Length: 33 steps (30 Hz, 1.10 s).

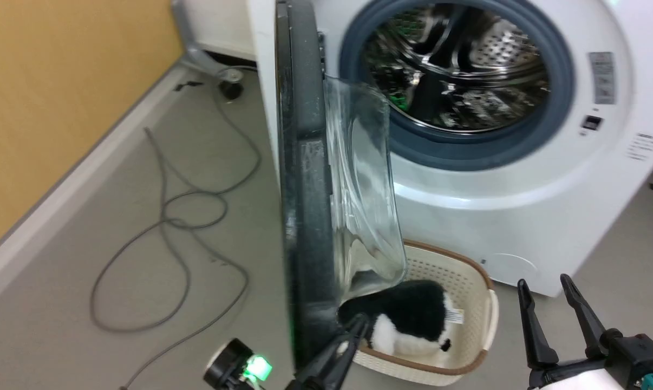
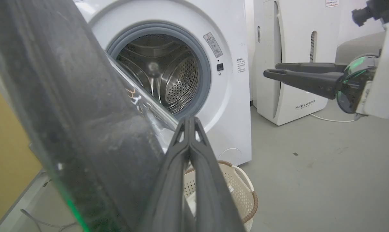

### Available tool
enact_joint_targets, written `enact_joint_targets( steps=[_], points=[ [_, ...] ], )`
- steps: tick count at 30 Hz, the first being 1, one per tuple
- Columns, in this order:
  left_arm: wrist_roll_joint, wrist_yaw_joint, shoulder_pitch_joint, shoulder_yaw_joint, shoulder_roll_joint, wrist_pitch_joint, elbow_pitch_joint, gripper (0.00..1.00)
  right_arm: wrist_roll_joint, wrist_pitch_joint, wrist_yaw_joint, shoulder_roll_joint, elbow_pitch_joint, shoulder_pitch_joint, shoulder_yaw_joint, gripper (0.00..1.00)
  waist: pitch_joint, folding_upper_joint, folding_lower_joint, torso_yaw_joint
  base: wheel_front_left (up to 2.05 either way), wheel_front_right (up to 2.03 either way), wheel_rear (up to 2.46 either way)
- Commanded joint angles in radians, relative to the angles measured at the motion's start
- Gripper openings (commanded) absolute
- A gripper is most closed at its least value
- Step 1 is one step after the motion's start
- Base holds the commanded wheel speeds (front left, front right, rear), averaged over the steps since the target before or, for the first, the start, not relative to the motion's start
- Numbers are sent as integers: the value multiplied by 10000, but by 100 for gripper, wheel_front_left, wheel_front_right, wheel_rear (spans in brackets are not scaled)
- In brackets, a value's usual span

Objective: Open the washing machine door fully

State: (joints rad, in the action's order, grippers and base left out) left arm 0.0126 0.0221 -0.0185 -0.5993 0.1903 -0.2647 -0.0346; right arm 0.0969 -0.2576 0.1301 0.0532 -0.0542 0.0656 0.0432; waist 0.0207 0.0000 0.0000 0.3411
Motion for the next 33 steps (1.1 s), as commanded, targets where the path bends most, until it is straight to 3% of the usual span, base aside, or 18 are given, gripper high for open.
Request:
enact_joint_targets(
  steps=[1,10,17,25,33],
  points=[
    [-73,136,56,205,149,29,-14,0,33,-42,6,-30,-11,83,-9,100,42,0,0,374,0,0,0],
    [-223,662,457,982,837,29,-337,0,7,-42,6,-30,-13,101,33,100,221,0,0,1279,0,0,0],
    [-1059,1136,391,2457,1290,29,-230,0,-48,-42,6,-30,-24,1,-16,100,373,0,0,1551,0,0,0],
    [-2393,1169,-188,3979,1579,55,802,0,-248,-42,6,-30,-37,-161,39,100,643,0,0,1459,0,0,0],
    [-3139,1136,-1288,5223,1496,34,2160,0,-441,-42,6,-30,7,-366,139,100,1036,0,0,1208,0,0,0]
  ],
)
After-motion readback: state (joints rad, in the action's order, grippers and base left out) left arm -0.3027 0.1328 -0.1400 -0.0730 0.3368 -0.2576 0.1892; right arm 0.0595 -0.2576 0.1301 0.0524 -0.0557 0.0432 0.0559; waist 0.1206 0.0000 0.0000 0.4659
